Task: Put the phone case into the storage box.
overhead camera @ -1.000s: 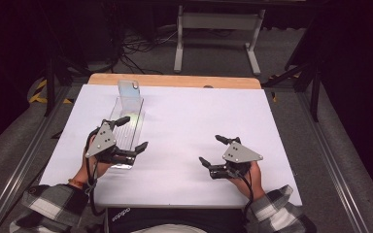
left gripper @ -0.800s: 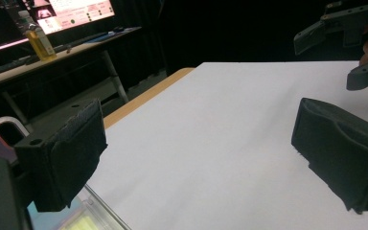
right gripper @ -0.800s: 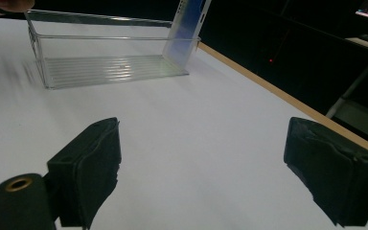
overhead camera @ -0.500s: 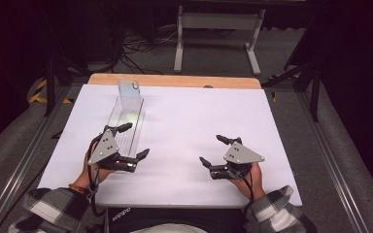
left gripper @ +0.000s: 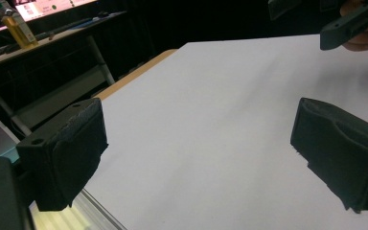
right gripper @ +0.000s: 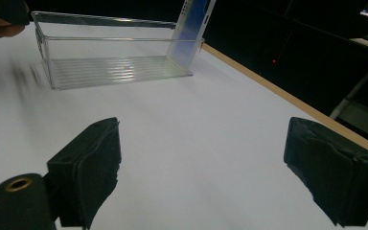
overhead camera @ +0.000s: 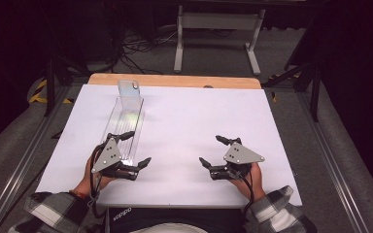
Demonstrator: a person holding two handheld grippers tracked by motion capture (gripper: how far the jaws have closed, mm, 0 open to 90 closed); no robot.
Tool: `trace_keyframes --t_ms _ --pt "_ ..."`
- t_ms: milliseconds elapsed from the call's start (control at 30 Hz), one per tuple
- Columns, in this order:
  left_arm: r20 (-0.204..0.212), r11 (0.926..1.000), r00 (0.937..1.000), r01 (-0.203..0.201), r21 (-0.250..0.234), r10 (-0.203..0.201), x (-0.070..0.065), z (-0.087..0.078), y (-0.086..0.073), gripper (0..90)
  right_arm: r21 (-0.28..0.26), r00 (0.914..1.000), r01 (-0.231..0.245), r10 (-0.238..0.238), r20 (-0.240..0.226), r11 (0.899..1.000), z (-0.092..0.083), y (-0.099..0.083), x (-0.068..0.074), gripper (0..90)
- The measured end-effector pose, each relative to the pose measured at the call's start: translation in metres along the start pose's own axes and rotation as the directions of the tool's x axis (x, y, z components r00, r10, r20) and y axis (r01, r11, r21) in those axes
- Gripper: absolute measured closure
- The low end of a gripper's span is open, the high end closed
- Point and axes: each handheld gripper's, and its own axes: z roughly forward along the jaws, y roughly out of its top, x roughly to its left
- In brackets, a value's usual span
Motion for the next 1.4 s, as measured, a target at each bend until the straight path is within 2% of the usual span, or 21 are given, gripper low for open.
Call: trace_keyframes --t_ms 400,667,1200,1233,1400 --pt "-0.012 0.9995 0.9995 0.029 0.009 -0.029 -0.005 -0.004 -0.010 6.4 0.004 1.0000 0.000 0.000 -0.008 1.000 0.001 0.000 0.001 12.9" --pt "-0.001 0.9972 0.9973 0.073 0.012 -0.073 -0.001 -0.007 -0.016 6.0 0.009 0.9999 0.001 0.000 -0.017 1.000 0.001 -0.002 0.001 12.7" --pt "0.005 0.9953 0.9957 0.092 0.028 -0.092 0.006 -0.006 -0.022 5.7 0.024 0.9993 0.019 -0.018 -0.031 1.000 0.004 -0.002 0.003 12.1" --pt "0.007 0.9938 0.9940 0.109 0.022 -0.109 0.006 -0.005 -0.023 5.6 0.026 0.9992 0.021 -0.020 -0.034 0.999 0.004 -0.002 0.003 12.1" --pt "0.001 0.9944 0.9947 0.103 0.026 -0.103 0.006 -0.006 -0.023 5.5 0.022 0.9991 0.021 -0.020 -0.038 1.000 0.003 -0.002 0.004 12.0"
